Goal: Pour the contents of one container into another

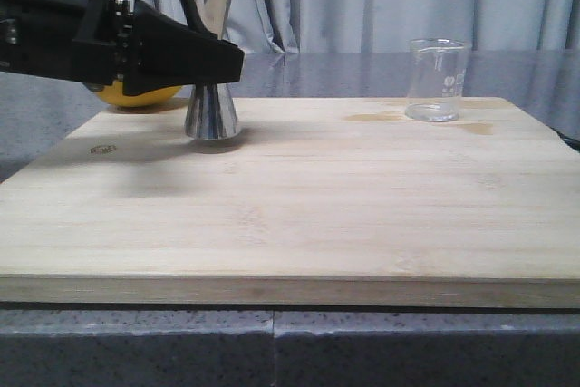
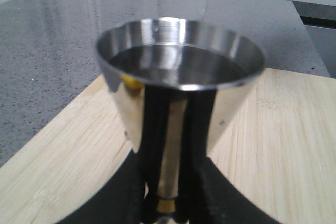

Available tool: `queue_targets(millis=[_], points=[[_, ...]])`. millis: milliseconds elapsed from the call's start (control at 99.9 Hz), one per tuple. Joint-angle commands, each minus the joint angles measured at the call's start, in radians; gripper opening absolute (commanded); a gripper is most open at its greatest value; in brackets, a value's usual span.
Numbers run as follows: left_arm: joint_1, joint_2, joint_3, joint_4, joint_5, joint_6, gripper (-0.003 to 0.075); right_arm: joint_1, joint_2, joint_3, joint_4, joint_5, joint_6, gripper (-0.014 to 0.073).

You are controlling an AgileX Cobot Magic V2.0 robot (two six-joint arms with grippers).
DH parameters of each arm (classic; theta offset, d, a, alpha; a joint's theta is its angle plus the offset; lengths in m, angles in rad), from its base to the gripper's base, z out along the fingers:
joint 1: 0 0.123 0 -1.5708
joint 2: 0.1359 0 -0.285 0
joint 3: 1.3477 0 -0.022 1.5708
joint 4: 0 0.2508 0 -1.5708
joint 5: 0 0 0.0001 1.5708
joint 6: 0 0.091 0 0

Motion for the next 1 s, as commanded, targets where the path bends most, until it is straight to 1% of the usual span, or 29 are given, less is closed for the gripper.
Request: queue_targets(millis=[0, 711, 991], points=[[-0.02, -0.037, -0.024, -0.06, 0.116, 0.002, -0.0019, -0.007, -0.015, -0.022, 0.049, -0.007, -0.002, 0.0542], [-0.025, -0.037, 0.003, -0.055, 0.116, 0.003, -0.0018, -0.007, -0.015, -0.022, 0.047, -0.007, -0.002, 0.0542], [-0.025, -0.037, 0.003, -0.055, 0.116, 0.025, -0.0019, -0.007, -0.015, -0.022, 0.047, -0.007, -0.002, 0.0542]])
